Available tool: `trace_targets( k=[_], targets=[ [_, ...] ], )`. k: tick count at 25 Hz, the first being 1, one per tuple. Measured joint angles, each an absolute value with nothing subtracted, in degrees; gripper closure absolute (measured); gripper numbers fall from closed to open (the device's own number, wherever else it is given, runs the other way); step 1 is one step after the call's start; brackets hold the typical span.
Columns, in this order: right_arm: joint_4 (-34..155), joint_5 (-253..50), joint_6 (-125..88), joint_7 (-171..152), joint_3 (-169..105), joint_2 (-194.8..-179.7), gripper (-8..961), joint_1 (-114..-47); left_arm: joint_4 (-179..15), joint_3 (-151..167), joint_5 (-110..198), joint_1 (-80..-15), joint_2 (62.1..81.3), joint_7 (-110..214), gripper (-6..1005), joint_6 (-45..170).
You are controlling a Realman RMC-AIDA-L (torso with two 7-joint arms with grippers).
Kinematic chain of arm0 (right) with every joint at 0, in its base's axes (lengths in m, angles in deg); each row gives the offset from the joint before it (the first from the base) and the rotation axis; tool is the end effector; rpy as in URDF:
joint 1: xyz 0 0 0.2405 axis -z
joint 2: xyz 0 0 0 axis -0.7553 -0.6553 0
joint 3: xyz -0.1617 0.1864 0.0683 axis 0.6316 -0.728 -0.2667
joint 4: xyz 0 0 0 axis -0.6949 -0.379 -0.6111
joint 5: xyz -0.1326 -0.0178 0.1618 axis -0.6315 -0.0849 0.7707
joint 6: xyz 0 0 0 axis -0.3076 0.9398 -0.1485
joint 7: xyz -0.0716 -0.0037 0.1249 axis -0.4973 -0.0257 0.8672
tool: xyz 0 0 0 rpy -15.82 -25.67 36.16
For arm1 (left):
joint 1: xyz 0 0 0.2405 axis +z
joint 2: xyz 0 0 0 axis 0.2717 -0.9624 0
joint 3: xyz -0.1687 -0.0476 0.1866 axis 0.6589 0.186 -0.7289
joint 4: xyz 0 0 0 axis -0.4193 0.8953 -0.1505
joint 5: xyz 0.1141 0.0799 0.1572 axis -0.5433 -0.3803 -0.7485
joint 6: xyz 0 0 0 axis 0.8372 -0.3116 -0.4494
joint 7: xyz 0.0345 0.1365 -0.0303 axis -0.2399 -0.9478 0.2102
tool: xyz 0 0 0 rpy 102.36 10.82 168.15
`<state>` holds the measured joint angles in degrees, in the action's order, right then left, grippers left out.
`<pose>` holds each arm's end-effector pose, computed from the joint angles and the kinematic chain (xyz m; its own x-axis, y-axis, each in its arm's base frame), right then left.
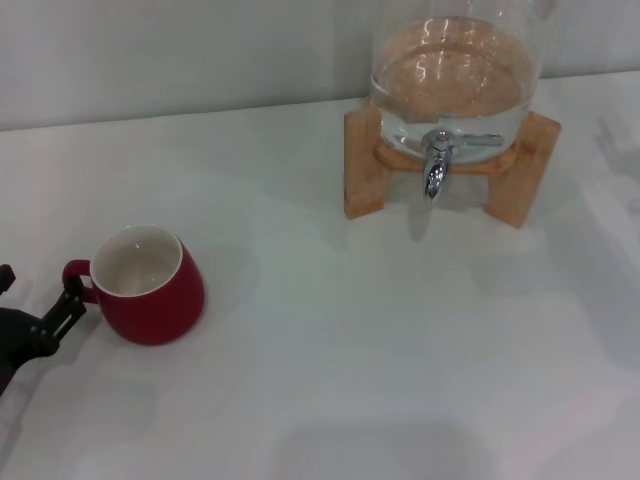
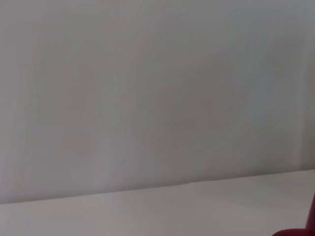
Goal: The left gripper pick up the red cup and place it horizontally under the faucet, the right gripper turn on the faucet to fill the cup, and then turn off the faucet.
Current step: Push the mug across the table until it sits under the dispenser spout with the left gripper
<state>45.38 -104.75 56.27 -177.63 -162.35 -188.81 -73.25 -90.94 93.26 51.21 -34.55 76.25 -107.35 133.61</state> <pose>0.3632 0.3504 0.0954 0.7675 0.1819 -0.6147 -0.6329 0.0629 -0.7717 -0.3533 0.2888 -0.0433 0.7289 0.1573 0.6663 0.6726 -0.3457 -0.6542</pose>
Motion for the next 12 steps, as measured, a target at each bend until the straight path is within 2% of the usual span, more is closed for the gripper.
trace_targets(
  k=[12],
  targets=[
    [45.36, -104.8, 56.38, -177.63, -162.39, -188.9, 337, -73.51, -91.03, 93.19, 51.21, -37.0, 76.24, -107.35, 145, 131.42]
  ],
)
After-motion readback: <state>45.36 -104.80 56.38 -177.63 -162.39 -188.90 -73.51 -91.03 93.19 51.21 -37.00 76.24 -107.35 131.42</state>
